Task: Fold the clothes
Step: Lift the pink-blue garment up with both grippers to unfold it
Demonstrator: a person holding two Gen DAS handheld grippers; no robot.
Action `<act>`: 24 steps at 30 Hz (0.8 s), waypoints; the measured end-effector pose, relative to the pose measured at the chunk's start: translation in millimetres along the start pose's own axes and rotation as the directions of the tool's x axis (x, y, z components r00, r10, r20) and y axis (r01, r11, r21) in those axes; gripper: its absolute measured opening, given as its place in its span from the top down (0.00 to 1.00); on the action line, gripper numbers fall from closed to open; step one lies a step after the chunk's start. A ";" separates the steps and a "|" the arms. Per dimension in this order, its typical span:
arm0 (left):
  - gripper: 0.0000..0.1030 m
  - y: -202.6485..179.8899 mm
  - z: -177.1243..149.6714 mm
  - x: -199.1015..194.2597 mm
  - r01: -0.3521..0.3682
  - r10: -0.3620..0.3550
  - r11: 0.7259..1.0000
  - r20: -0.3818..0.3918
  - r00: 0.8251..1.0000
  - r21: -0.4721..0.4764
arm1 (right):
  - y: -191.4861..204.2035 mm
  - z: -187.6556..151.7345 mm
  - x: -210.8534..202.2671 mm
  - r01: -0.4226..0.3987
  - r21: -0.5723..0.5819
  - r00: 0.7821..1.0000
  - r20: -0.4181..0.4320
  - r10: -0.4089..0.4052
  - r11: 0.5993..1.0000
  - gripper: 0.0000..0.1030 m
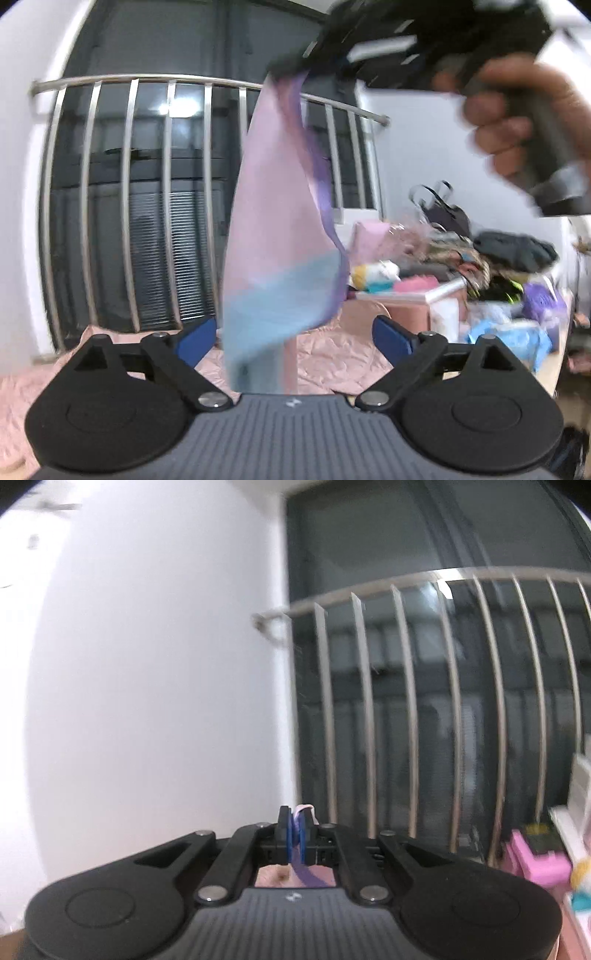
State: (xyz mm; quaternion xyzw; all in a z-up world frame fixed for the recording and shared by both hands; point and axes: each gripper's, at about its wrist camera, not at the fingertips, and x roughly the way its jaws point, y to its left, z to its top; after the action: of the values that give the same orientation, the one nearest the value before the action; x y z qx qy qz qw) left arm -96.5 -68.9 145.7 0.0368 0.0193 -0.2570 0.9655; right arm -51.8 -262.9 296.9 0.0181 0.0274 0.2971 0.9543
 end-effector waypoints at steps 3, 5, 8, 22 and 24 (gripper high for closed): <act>0.97 9.3 18.7 -4.4 0.045 -0.044 0.991 0.014 0.999 -0.124 | 33.1 7.8 -30.1 0.002 -0.049 0.997 0.073 0.002 0.999 0.97; 0.96 23.1 35.9 -11.7 0.053 -0.053 0.981 0.005 0.999 -0.188 | 54.0 14.0 -52.3 0.033 -0.108 0.993 0.115 -0.021 0.994 0.97; 0.96 45.1 63.7 -38.3 0.116 -0.108 0.960 0.045 0.993 -0.254 | 69.3 23.3 -76.1 0.076 -0.146 0.986 0.159 -0.053 0.986 0.97; 0.96 117.6 127.3 -29.0 0.174 -0.151 0.921 0.093 0.984 -0.348 | 80.1 63.1 -79.5 0.311 -0.203 0.923 0.296 -0.244 0.929 0.97; 0.96 134.2 120.3 14.9 0.114 -0.118 0.919 0.013 0.993 -0.378 | 54.9 65.2 -34.1 0.326 -0.182 0.930 0.237 -0.281 0.928 0.97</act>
State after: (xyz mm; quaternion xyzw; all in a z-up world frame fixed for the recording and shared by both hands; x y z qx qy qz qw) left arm -14.6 30.0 272.9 -0.1500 0.0754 -0.3050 0.9375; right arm -106.8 -238.3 366.2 -0.0603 -0.1021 0.1428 0.9826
